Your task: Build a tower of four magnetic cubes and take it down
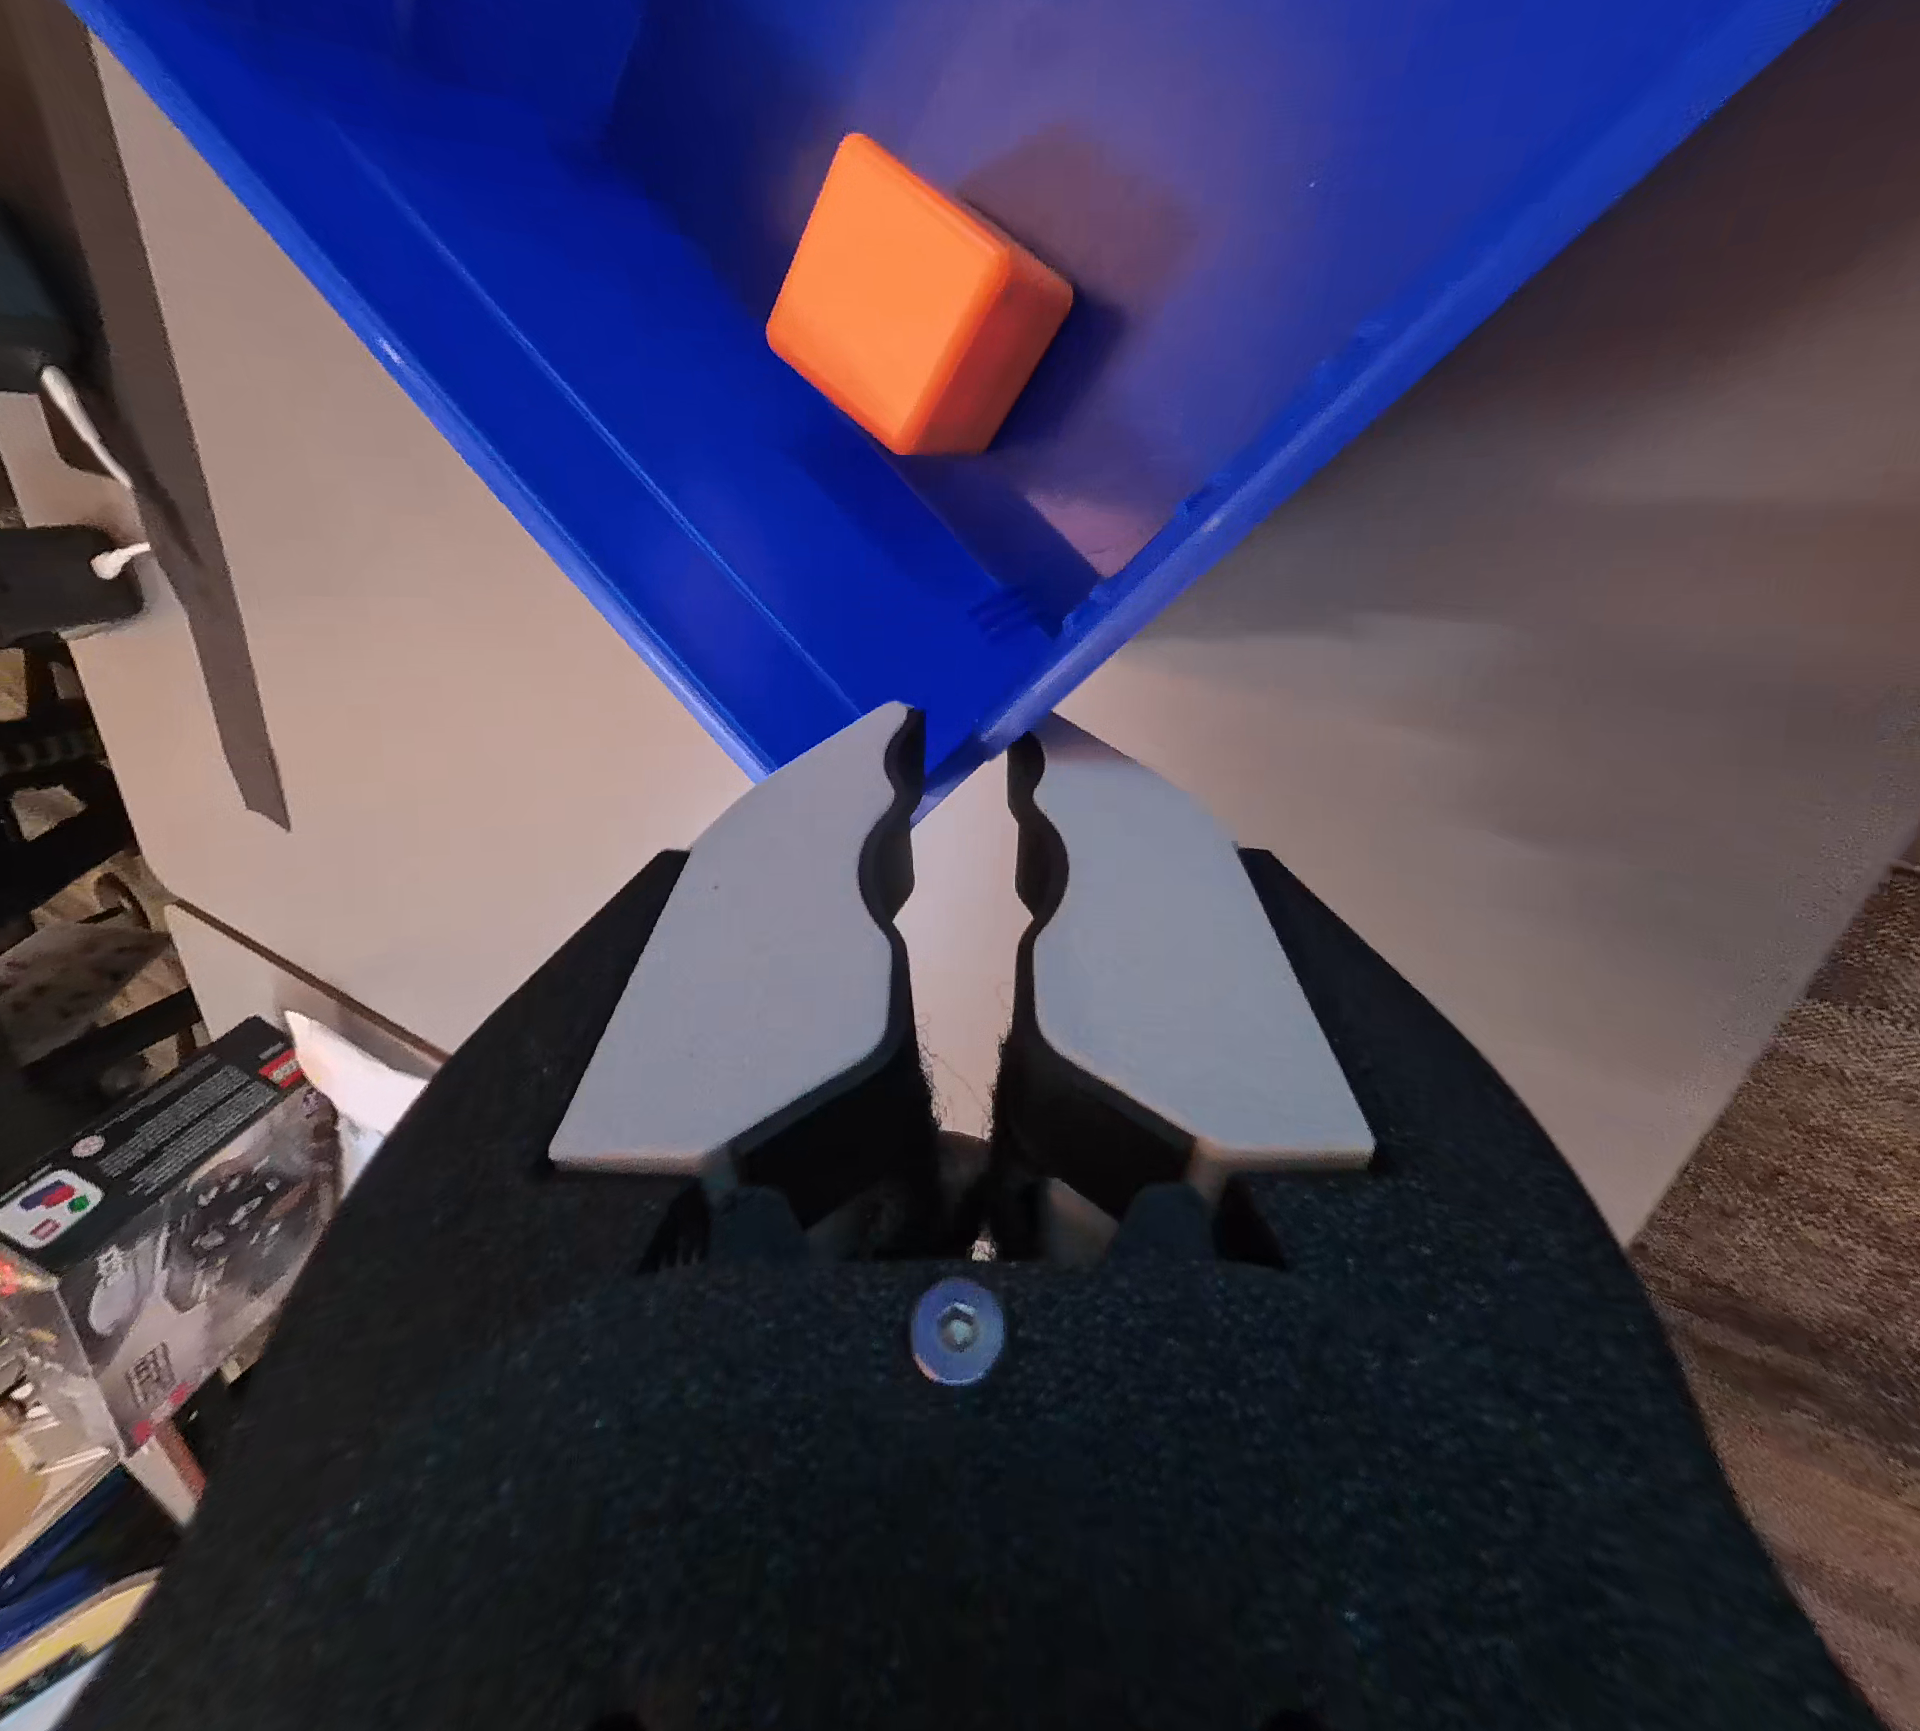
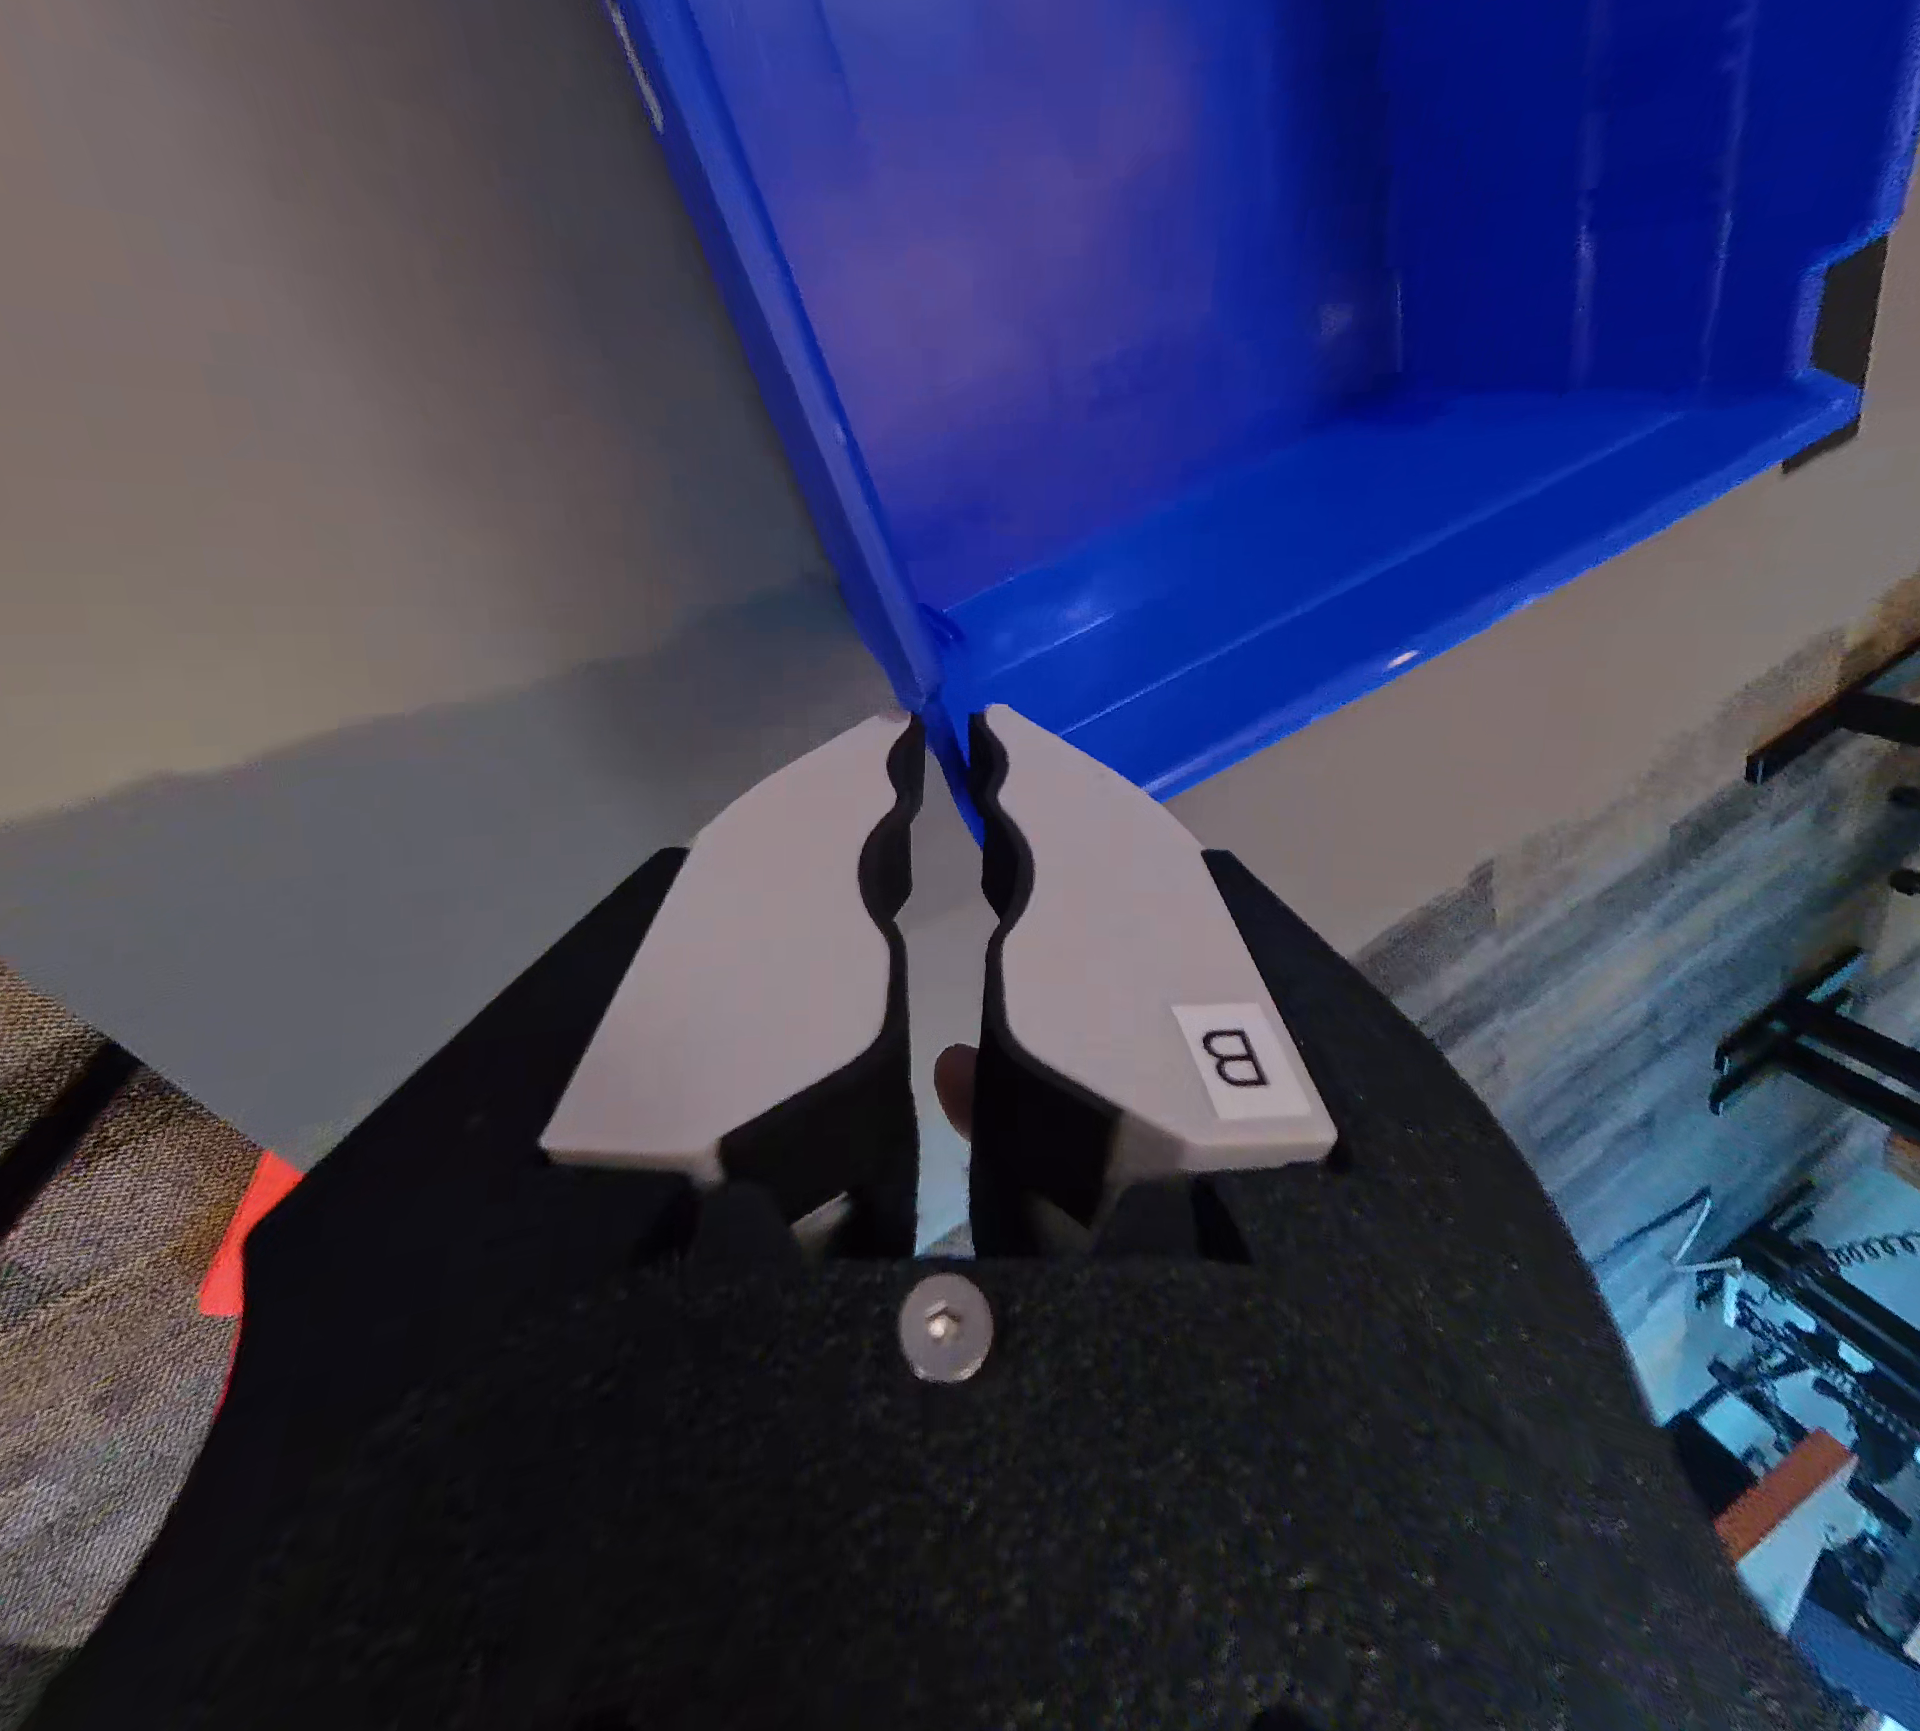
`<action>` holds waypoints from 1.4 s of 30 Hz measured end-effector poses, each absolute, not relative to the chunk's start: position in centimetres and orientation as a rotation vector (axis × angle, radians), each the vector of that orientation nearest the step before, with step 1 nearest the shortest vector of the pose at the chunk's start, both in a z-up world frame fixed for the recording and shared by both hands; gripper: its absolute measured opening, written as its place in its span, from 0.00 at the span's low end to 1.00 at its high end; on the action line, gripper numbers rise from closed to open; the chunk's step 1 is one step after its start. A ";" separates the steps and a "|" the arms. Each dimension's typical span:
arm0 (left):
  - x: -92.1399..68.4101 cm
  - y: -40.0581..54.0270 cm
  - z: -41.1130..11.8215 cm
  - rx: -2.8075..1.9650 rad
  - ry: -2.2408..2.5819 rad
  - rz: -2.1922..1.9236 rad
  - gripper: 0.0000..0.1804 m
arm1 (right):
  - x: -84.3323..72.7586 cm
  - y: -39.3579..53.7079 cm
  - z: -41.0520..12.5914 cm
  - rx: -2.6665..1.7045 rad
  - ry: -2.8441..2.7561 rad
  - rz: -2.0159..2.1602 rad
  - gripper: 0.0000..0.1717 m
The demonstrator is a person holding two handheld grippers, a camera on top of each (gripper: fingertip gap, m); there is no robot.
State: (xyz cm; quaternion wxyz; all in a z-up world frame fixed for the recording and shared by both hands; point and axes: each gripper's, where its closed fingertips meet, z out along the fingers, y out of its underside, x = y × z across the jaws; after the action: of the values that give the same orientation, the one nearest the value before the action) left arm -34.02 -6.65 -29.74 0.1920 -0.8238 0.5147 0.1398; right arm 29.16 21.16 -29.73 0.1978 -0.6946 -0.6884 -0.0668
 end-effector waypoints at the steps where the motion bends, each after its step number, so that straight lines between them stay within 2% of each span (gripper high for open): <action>1: -34.7 -6.3 -29.7 -2.314 1.447 0.406 0.08 | 29.9 21.5 -29.7 -1.946 -1.917 -0.199 0.05; 10: -39.8 -3.8 -29.6 -2.329 1.527 0.479 0.08 | 33.5 23.5 -29.8 -1.902 -1.890 -0.242 0.05; 13: -39.4 -4.6 -29.7 -2.366 1.522 0.406 0.23 | 33.5 23.4 -29.6 -1.921 -1.848 -0.214 0.08; 17: -38.4 -6.7 -28.9 -2.432 1.342 0.297 0.42 | 32.9 22.5 -28.8 -2.005 -1.690 -0.069 0.32; 20: -36.6 -8.9 -27.1 -2.452 1.120 0.195 0.56 | 32.0 20.6 -27.8 -2.134 -1.511 0.157 0.58; 23: -33.5 -9.2 -23.2 -2.343 0.781 0.167 0.68 | 29.4 19.3 -25.4 -2.125 -1.302 0.320 0.68; 27: -25.7 -8.3 -18.3 -2.098 0.330 0.080 0.65 | 23.3 18.6 -20.6 -2.039 -0.963 0.446 0.68; 31: -17.3 -6.7 -18.1 -2.021 0.350 0.049 0.63 | 16.2 18.0 -18.5 -2.006 -0.917 0.438 0.70; 37: -11.1 -1.5 -25.4 -2.329 0.527 0.065 0.58 | 7.3 20.3 -22.0 -2.223 -1.032 0.305 0.74; 42: -10.0 -0.2 -31.6 -2.598 0.659 0.095 0.56 | 4.3 22.6 -29.4 -2.507 -1.073 0.232 0.66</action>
State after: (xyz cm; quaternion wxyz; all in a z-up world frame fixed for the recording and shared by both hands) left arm -9.95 -0.25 -31.63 0.2278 -0.9432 0.2391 0.0347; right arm 4.34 22.55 -29.37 0.2010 -0.8973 -0.3840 0.0832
